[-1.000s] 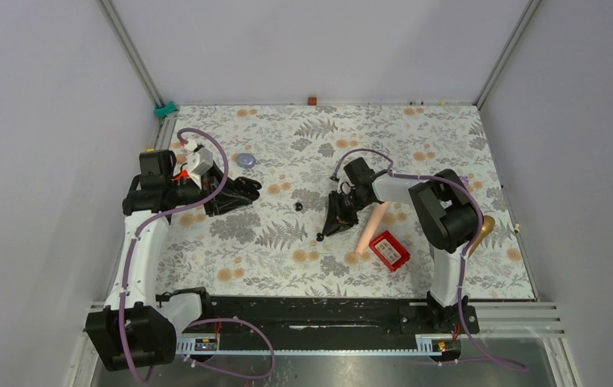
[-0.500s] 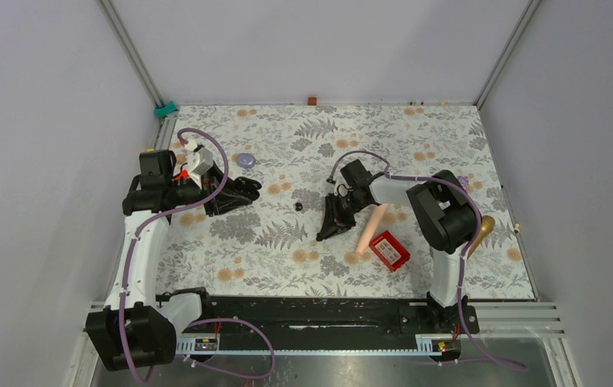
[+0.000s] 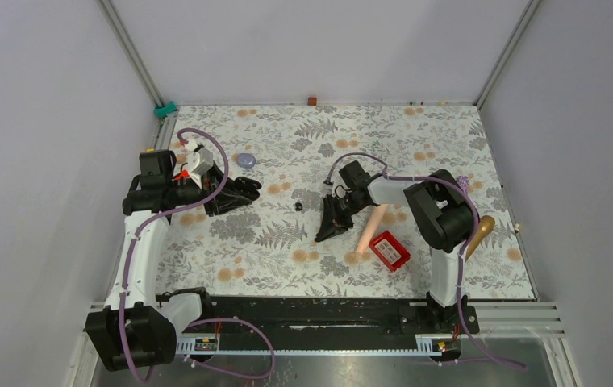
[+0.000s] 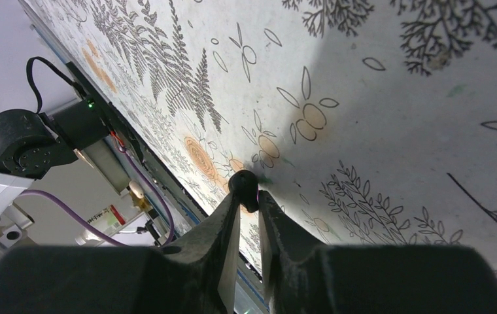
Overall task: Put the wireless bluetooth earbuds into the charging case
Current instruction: Pick up the earbud from the center of the board.
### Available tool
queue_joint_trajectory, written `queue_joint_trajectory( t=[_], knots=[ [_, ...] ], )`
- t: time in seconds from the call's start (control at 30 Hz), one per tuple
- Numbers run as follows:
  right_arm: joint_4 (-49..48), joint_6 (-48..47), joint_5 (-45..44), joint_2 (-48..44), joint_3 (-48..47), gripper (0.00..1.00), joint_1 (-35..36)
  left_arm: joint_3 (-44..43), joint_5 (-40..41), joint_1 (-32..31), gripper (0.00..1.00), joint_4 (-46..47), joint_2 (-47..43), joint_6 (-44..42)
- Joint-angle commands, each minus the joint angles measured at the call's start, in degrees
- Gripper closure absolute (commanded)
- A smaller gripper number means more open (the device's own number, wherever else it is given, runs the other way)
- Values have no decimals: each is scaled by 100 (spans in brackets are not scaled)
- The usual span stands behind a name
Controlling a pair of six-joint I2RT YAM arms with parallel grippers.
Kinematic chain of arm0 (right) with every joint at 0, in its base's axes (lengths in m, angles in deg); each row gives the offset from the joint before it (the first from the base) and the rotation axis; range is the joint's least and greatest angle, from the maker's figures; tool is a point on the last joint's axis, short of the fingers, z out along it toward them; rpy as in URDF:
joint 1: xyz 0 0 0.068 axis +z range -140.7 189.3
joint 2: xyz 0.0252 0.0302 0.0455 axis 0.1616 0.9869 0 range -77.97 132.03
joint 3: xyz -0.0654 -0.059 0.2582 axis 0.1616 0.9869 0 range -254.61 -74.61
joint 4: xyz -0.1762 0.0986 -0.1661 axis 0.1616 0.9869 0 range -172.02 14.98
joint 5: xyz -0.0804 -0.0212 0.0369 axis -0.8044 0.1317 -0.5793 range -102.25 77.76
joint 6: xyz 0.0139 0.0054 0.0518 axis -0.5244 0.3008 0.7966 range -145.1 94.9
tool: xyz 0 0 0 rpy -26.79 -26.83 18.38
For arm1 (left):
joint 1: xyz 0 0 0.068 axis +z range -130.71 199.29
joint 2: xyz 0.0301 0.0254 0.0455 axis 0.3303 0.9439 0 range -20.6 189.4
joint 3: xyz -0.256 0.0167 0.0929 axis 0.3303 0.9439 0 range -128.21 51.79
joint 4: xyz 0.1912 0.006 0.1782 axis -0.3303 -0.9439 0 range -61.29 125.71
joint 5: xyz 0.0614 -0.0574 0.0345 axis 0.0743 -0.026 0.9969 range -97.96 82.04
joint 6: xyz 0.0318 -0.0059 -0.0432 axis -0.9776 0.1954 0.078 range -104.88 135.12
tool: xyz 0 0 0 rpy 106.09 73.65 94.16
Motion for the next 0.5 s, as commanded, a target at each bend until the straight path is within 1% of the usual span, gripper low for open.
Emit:
queue_joint_trajectory(
  t=[0.0,0.07,0.13,0.3,0.47],
  knots=[
    [-32,-224,-48,-284,-99,82,95,-76,-94,31,100,151,-9,-172],
    [-26,-286,-55,-488,-132,87,90,-72,-106,27,100,143,-22,-173],
    [-20,-392,-74,-711,-190,89,88,-60,-114,31,100,144,-39,-178],
    [466,-1086,-403,-1377,-497,90,90,-46,-165,29,100,144,-54,-205],
    [733,-2009,-809,-2427,-673,91,86,-40,-166,-2,100,143,4,-201]
  ],
)
